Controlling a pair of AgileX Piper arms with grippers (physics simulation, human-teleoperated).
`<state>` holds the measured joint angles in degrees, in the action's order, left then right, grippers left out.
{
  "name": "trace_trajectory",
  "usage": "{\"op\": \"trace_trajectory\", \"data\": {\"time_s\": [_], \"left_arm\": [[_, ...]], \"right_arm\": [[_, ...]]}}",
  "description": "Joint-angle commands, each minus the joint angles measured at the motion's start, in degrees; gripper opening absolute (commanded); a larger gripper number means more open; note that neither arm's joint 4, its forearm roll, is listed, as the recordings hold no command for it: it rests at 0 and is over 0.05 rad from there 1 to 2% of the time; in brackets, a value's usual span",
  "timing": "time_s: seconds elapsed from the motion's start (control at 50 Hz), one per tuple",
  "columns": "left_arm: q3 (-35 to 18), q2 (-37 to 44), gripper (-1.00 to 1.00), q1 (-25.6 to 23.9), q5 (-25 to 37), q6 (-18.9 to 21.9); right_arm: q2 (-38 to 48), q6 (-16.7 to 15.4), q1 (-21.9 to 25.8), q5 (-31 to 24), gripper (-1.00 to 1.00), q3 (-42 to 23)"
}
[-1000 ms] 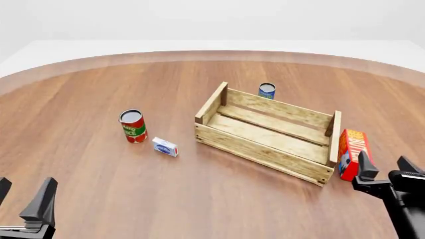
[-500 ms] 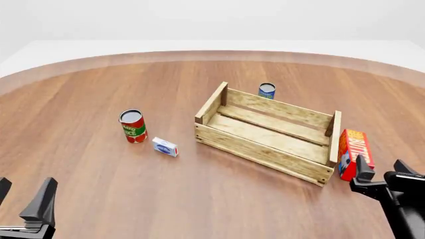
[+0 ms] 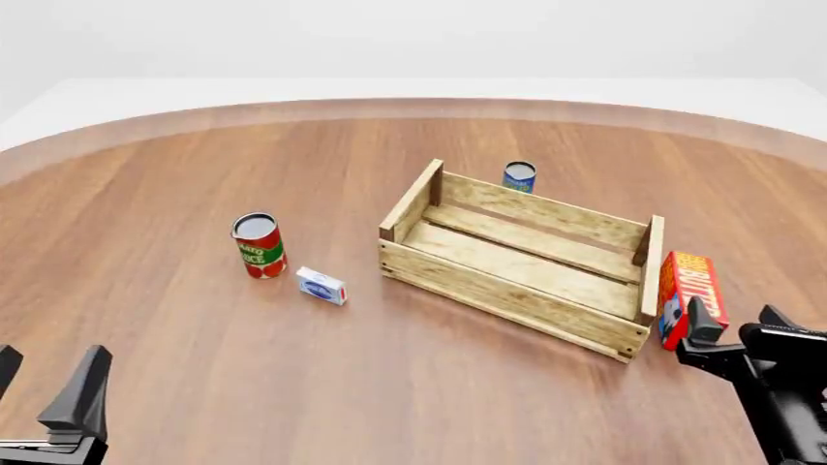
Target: Pick up the butter and put it in the tray.
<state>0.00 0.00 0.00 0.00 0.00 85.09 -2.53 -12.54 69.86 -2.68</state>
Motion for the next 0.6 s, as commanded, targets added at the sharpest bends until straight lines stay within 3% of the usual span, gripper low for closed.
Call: {"op": "trace_trajectory", "data": {"time_s": [0.02, 0.6], "left_arm": [[0.0, 0.0, 1.0, 0.0, 0.0, 0.0], [0.0, 0.0, 1.0, 0.0, 0.0, 0.0]], "right_arm": [[2.2, 0.1, 0.1, 0.0, 1.0, -1.5], [9.6, 0.7, -0.3, 0.0, 1.0, -5.8]]}}
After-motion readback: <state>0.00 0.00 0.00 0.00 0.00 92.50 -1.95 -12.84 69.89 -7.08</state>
